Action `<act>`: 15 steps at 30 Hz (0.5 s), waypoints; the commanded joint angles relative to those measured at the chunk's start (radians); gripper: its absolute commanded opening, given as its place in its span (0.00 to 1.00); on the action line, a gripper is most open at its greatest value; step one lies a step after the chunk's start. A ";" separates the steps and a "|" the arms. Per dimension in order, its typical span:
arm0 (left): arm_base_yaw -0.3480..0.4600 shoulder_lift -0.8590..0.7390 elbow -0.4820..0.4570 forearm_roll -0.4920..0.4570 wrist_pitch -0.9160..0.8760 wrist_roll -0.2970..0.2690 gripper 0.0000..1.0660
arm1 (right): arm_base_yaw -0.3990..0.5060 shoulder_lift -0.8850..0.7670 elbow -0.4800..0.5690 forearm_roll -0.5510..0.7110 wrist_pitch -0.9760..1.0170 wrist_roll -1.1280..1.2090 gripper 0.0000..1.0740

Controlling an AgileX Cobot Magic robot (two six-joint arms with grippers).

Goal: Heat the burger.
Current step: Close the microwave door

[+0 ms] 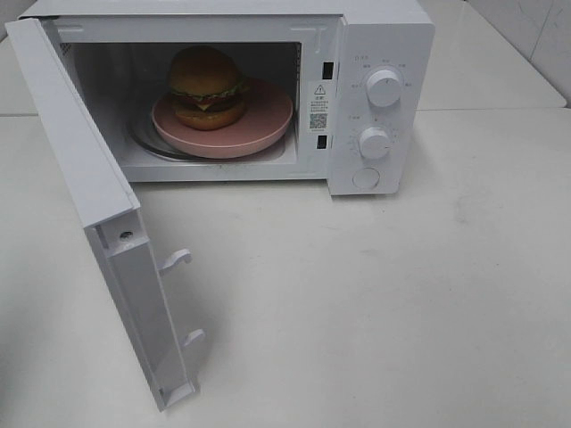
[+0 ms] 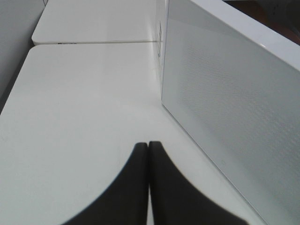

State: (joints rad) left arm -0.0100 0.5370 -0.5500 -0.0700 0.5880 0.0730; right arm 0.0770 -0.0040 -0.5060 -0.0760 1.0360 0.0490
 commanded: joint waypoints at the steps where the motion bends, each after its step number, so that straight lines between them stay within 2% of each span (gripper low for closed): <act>1: -0.003 0.065 -0.003 -0.010 -0.102 0.042 0.00 | -0.008 -0.027 0.000 0.000 0.000 0.005 0.71; 7: -0.003 0.159 0.014 -0.062 -0.241 0.105 0.00 | -0.008 -0.027 0.000 0.000 0.000 0.005 0.71; 8: -0.003 0.184 0.052 -0.093 -0.324 0.133 0.00 | -0.008 -0.027 0.000 0.000 0.000 0.005 0.71; 10: -0.003 0.196 0.080 -0.110 -0.364 0.140 0.00 | -0.008 -0.027 0.000 0.000 0.000 0.005 0.71; 12: -0.003 0.223 0.185 -0.138 -0.546 0.186 0.00 | -0.008 -0.027 0.000 0.000 0.000 0.005 0.71; 15: -0.003 0.228 0.208 -0.137 -0.596 0.190 0.00 | -0.008 -0.027 0.000 0.000 0.000 0.005 0.71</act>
State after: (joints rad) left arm -0.0100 0.7650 -0.3510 -0.1930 0.0500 0.2510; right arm 0.0770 -0.0040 -0.5060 -0.0760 1.0360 0.0490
